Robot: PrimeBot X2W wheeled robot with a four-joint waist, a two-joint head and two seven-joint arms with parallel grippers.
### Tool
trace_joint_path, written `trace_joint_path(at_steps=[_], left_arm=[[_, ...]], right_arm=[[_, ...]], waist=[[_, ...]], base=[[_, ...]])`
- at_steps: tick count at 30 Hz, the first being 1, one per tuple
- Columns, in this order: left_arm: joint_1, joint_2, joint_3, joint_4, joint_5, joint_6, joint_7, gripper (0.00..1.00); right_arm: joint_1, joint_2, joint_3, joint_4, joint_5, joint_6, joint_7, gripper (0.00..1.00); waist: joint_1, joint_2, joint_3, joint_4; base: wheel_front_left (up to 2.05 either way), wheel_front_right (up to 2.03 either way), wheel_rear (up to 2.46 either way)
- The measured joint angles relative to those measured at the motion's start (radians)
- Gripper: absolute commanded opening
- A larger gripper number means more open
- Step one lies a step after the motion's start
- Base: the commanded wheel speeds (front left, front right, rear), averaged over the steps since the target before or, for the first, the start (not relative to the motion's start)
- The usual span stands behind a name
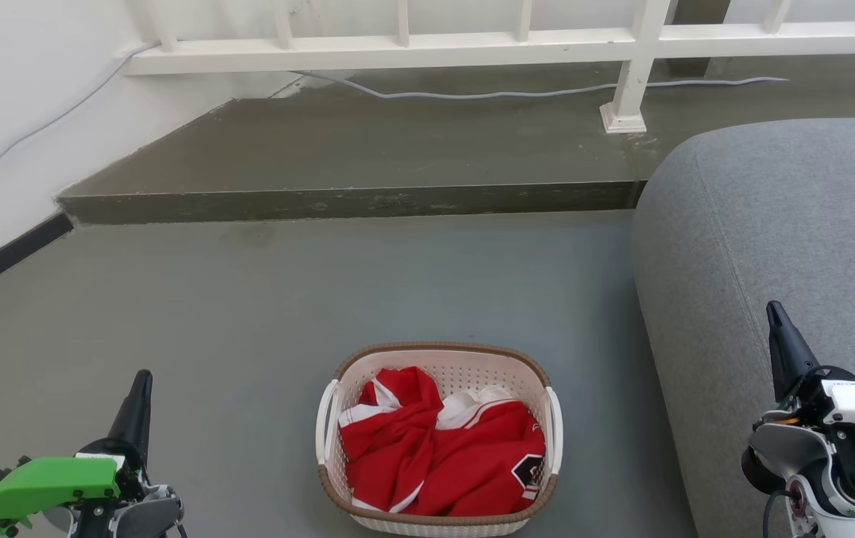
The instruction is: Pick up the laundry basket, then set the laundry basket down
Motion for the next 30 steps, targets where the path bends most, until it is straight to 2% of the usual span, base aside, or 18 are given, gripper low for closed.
trace_joint_path(at_steps=[30], left_arm=[[0.000, -0.001, 0.005, 0.001, 0.000, 0.000, 0.001, 0.00]], right_arm=[[0.000, 0.002, -0.003, 0.000, 0.000, 0.000, 0.004, 0.00]], waist=[[0.0000, 0.0000, 0.000, 0.000]], base=[[0.00, 0.00, 0.00]])
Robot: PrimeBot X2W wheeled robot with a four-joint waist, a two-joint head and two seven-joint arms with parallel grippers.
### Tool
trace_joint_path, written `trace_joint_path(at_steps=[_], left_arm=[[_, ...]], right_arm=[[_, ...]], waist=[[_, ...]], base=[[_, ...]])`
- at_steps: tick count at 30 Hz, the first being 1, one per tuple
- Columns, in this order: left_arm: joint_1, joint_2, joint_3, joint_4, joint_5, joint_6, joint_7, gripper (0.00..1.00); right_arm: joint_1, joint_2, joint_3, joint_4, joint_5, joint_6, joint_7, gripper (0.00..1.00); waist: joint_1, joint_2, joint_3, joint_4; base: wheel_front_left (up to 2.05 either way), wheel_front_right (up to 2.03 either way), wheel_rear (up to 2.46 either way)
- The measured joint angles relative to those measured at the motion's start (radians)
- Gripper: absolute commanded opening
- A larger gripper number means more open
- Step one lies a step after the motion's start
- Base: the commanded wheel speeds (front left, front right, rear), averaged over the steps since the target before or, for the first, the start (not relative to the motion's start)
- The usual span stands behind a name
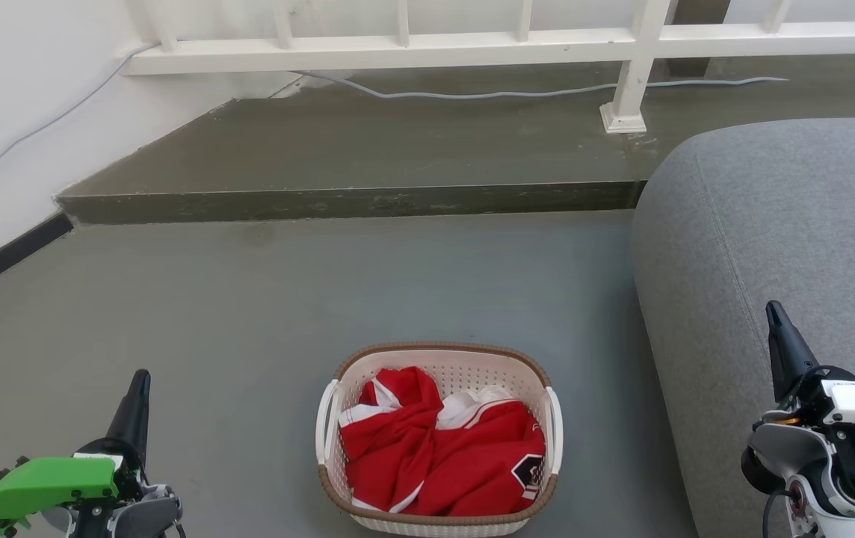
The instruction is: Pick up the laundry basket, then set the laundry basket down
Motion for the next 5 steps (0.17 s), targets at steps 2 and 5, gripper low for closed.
trace_joint_path(at_steps=[2, 5], left_arm=[[0.000, 0.000, 0.000, 0.000, 0.000, 0.000, 0.000, 0.00], [0.000, 0.000, 0.001, 0.000, 0.000, 0.000, 0.000, 0.00]], right_arm=[[0.000, 0.000, 0.000, 0.000, 0.000, 0.000, 0.000, 0.00], [0.000, 0.001, -0.001, 0.000, 0.000, 0.000, 0.000, 0.00]], waist=[[0.0000, 0.0000, 0.000, 0.000], [0.0000, 0.0000, 0.000, 0.000]], base=[[0.00, 0.00, 0.00], [0.00, 0.00, 0.00]])
